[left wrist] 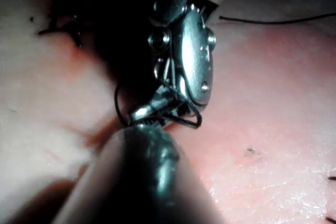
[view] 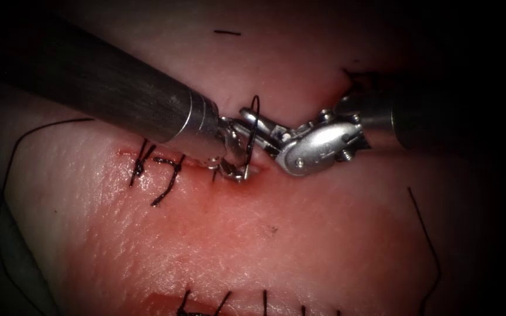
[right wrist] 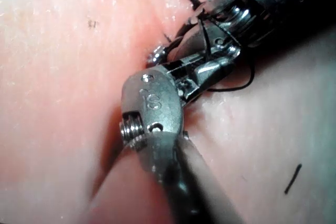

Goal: Wound Closure
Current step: Use the right gripper to throw the needle through the bottom of the wound

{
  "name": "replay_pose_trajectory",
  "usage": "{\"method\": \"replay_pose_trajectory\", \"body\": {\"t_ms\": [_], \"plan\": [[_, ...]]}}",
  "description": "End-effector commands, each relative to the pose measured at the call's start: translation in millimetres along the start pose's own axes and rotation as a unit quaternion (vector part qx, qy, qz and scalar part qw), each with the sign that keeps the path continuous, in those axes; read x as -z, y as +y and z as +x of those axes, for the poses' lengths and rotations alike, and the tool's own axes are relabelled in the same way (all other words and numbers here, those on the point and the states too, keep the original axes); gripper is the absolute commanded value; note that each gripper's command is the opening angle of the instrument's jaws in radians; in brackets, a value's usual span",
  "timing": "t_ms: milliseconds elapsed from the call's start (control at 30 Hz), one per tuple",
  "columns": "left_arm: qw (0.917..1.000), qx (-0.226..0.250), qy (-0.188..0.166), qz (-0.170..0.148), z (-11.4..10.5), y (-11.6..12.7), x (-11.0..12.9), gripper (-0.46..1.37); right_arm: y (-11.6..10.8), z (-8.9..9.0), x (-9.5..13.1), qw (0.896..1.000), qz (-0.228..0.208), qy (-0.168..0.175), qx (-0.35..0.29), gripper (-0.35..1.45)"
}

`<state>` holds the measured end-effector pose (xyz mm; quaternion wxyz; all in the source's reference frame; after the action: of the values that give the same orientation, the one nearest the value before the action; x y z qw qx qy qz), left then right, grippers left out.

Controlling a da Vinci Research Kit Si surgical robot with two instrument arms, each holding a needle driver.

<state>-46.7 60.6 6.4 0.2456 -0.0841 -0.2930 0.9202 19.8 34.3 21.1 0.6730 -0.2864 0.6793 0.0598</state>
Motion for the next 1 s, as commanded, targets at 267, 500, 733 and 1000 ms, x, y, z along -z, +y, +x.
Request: {"method": "replay_pose_trajectory", "body": {"t_ms": [267, 500, 733, 1000], "plan": [[0.9998, 0.006, 0.019, -0.002, -0.3, 0.1, 1.5, 0.41, -0.7, -0.3, 0.8, 1.000, -0.001, -0.022, -0.005, -0.35], [0.9986, 0.000, 0.053, 0.000, -0.4, 1.4, 3.6, 0.01, 0.8, -0.6, 1.9, 0.999, -0.016, -0.039, -0.017, -0.35], [0.9942, -0.040, 0.099, 0.012, -0.8, 3.1, 5.7, -0.03, 1.6, -1.1, 2.5, 0.998, -0.025, -0.045, -0.034, -0.35], [0.9909, -0.054, 0.122, 0.015, -0.6, 4.6, 6.3, -0.19, 1.9, -2.0, 2.0, 0.997, -0.025, -0.043, -0.063, -0.35]]}}
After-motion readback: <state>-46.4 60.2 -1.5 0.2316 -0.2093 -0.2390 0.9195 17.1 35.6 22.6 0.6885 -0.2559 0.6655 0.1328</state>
